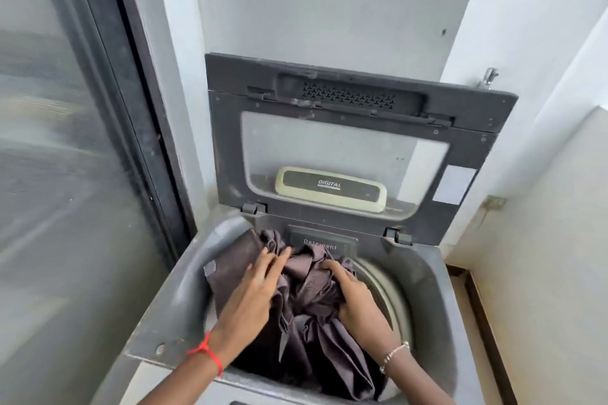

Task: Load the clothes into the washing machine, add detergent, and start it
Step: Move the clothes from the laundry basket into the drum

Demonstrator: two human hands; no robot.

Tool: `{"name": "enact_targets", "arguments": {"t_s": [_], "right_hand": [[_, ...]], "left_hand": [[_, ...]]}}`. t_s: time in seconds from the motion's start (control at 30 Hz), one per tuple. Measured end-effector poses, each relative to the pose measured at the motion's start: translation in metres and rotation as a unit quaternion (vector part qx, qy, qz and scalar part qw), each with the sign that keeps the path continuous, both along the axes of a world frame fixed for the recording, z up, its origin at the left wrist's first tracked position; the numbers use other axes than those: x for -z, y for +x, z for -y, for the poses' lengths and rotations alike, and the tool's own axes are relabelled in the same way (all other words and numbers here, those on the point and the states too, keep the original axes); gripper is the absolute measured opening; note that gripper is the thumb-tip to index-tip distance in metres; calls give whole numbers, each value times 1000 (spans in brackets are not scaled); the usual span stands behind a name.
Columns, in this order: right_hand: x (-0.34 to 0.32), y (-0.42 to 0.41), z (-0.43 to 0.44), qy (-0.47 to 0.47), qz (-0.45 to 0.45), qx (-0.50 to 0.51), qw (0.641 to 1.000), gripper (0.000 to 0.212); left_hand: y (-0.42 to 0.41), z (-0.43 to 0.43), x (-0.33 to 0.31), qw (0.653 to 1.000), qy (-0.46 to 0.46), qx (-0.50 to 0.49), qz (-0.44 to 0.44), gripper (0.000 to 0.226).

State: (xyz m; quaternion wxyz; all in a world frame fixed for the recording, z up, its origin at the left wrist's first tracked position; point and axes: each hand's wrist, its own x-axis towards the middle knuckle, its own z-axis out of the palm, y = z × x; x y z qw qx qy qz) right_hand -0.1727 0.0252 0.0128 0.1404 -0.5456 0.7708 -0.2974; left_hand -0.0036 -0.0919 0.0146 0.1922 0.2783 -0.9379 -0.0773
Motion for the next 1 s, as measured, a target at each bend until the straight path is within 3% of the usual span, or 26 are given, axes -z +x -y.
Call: {"name": "enact_targets", "arguments": {"t_s": [0.1,0.2,0.33,0.47,0.57,0.73,0.87,1.0], "right_hand": [[33,-10,6,135,-50,30,989,97],[52,-17,18,231,-82,41,969,92],[62,-20,35,293,-72,19,953,85],[54,-27,31,303,-34,19,952,78],[30,-37,8,229,23,39,972,75],[-25,-56,-85,-21,93,160,982,74],[-36,-65,-192,-143,126,332,924,76],[-11,-52,-294,-125,163,449,870,78]], "left_hand": [[-22,11,27,990,-24,-27,135,135],[-39,23,39,968,0,-21,251,148],[-52,35,56,939,40,16,340,136],[-61,32,62,924,96,56,365,130],[-80,16,49,924,119,95,350,121],[-135,-39,5,942,144,172,250,117],[-179,-115,-36,940,133,260,175,115],[-213,-208,-52,914,155,349,135,114]]}}
